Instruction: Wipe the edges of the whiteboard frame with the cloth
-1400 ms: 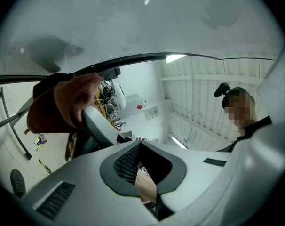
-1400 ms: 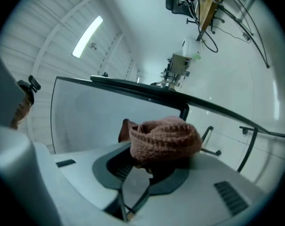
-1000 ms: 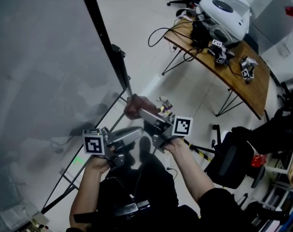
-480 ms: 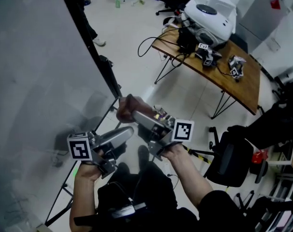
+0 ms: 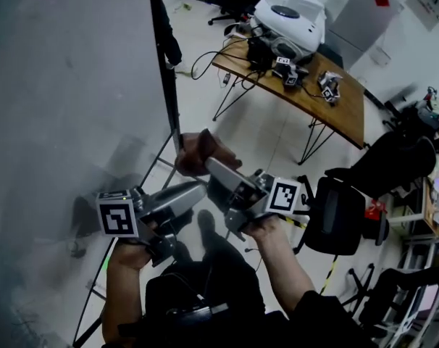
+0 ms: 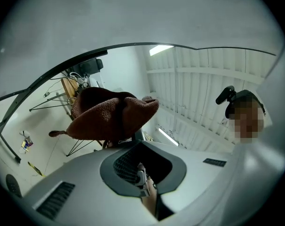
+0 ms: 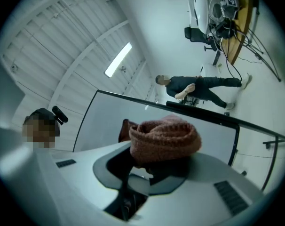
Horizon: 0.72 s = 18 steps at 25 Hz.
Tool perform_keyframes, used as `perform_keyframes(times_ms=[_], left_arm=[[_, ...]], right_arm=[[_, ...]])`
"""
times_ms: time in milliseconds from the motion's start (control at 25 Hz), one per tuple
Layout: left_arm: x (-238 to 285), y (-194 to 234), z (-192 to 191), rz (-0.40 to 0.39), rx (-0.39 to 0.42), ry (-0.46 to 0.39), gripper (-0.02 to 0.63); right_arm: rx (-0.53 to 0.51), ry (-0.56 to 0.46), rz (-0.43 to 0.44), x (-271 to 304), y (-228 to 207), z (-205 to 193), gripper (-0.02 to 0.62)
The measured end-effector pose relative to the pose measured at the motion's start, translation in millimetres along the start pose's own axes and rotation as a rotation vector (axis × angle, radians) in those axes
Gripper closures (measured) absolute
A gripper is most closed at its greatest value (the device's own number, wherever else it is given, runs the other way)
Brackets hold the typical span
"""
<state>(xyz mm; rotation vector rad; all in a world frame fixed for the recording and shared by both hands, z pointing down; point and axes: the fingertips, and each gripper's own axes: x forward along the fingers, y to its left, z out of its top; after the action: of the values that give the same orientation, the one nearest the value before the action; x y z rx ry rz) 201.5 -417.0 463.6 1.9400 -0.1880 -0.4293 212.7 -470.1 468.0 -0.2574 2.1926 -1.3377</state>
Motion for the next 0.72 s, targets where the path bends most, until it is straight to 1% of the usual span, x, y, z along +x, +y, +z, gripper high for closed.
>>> perform_keyframes(times_ms=[80,200,360,480,560,720], left_arm=[[-10,-18,-10,-0.022,0.004,0.005,0.609],[-17,-34,-19,-0.058,0.004,0.026,0.609],[-16,-36,-18,-0.104,0.011,0.052,0.609],[-16,-37,-19,-0.125,0.027,0.055,0.609],[-18,-40,-20,-0.13,0.046,0.052,0.609],[-21,-53,-14,-0.129,0.096,0.027,0.609]], right_arm=[[-0.017,-0.023,-0.006,-1,18,-16,0.508],[-0.049,-0.056,-0.015,-2,36,-27,0.508],[-0.084,-0.096,-0.023,-4,42,-27,0.508],[-0.104,-0.101,-0.024,-6,43,-26,0.508],[-0.112,-0.104,-0.009,-5,48,-26,0.508],[-0.122,-0.09,0.05,5,66,-26,0.508]])
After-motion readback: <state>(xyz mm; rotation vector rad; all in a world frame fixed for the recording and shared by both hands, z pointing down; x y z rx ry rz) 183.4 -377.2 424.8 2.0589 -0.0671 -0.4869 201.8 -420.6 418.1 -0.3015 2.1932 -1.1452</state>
